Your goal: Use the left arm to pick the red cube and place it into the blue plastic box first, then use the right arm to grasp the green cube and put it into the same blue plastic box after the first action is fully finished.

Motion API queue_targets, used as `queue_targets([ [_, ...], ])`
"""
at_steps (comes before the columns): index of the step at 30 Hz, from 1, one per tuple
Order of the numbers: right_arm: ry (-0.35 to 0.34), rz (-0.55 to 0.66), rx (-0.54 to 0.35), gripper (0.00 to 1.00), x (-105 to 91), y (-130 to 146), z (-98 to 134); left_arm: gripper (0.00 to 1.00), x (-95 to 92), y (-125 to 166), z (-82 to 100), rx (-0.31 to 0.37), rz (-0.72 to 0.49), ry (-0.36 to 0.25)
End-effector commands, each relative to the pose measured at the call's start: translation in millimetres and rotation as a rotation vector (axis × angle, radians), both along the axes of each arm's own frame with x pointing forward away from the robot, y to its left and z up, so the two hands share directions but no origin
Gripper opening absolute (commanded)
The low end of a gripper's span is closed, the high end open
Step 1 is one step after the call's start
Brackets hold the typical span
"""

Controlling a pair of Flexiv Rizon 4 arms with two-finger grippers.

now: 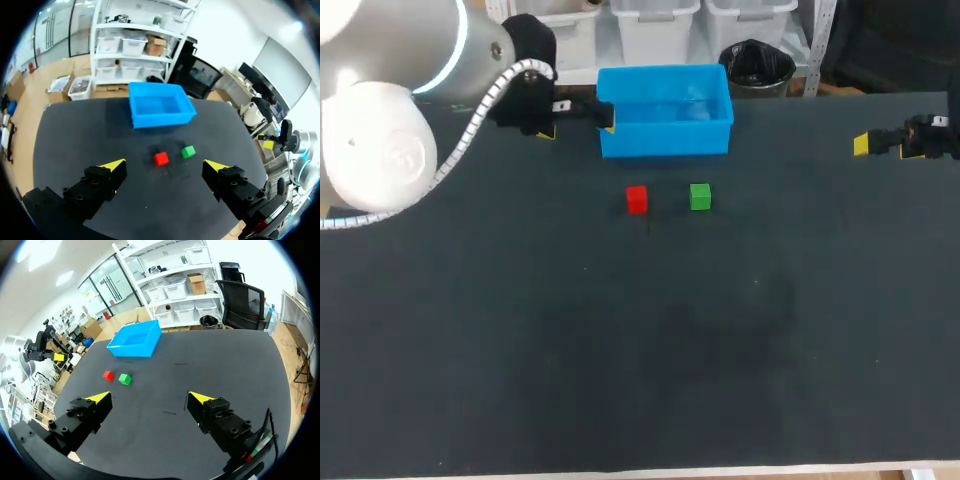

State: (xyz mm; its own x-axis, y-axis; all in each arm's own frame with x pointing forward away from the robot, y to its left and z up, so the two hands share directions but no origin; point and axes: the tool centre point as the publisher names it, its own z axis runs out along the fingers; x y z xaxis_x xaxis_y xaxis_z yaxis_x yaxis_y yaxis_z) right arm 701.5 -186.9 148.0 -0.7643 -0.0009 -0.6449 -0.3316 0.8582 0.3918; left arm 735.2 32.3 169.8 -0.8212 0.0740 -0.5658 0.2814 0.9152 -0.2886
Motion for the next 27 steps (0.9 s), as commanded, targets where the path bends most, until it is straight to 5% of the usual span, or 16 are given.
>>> queue_targets([
  [1, 0.001, -0.001, -0.002, 1.0, -0.1, 0, 0, 1.0, 0.8, -3, 1.6, 0.221, 0.152, -0.016],
  [15, 0.001, -0.001, -0.002, 1.0, -0.1, 0, 0, 1.0, -0.9, -4, 1.9, 0.221, 0.147, -0.013],
  [25, 0.001, -0.001, -0.002, 1.0, -0.1, 0, 0, 1.0, 5.5, -37, 12.9, 0.265, 0.139, 0.086],
  [27, 0.001, -0.001, -0.002, 1.0, -0.1, 0, 0, 1.0, 9.5, -41, 13.5, 0.316, 0.157, 0.103],
])
